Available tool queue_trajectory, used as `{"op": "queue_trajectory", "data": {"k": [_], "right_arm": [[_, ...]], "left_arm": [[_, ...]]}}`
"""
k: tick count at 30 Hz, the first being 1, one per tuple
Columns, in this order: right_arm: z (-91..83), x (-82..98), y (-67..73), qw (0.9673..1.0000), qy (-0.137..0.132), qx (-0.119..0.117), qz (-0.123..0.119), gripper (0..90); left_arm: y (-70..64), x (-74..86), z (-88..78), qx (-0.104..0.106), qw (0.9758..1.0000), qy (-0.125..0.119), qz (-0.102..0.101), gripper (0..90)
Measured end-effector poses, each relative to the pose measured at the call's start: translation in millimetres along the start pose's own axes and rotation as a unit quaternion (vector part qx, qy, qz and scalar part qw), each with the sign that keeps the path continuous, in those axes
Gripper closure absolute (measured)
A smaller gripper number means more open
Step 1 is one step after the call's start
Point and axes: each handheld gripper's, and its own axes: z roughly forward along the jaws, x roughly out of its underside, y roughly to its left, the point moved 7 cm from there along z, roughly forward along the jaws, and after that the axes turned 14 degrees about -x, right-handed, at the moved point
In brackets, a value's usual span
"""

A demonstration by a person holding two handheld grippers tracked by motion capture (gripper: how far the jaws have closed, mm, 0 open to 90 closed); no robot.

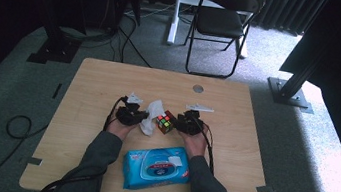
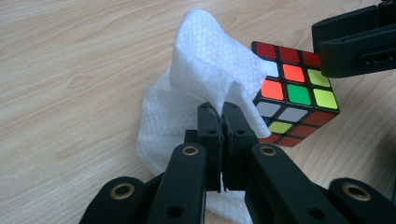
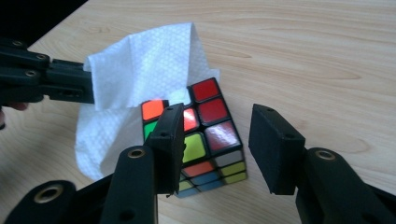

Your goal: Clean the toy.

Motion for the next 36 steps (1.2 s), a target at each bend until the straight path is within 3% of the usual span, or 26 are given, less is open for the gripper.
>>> {"op": "queue_trajectory", "data": {"k": [4, 16, 26, 32, 36], "right_arm": [[2.2, 1.5, -0.6, 0.9999, 0.002, -0.002, 0.011, 52.1], [10.5, 0.4, -0.9, 0.9997, 0.021, -0.001, 0.015, 50.4], [4.9, 1.1, -3.1, 0.9992, 0.038, 0.008, -0.004, 45.5], [0.9, 2.2, -5.3, 0.9991, 0.041, 0.006, -0.003, 48.1], [-1.6, 2.2, -7.6, 0.9993, 0.036, 0.004, 0.004, 54.5]], "left_arm": [[0.8, 1.2, 0.3, 0.000, 1.0000, 0.001, -0.001, 87.8], [0.6, 2.0, 1.0, 0.001, 1.0000, 0.004, 0.000, 87.8], [0.6, 1.9, 0.9, 0.002, 1.0000, 0.006, 0.001, 87.8], [-0.7, 1.9, 1.9, 0.003, 1.0000, 0.005, 0.001, 87.8], [-3.0, 3.1, 3.2, 0.005, 1.0000, 0.008, 0.003, 87.7]]}}
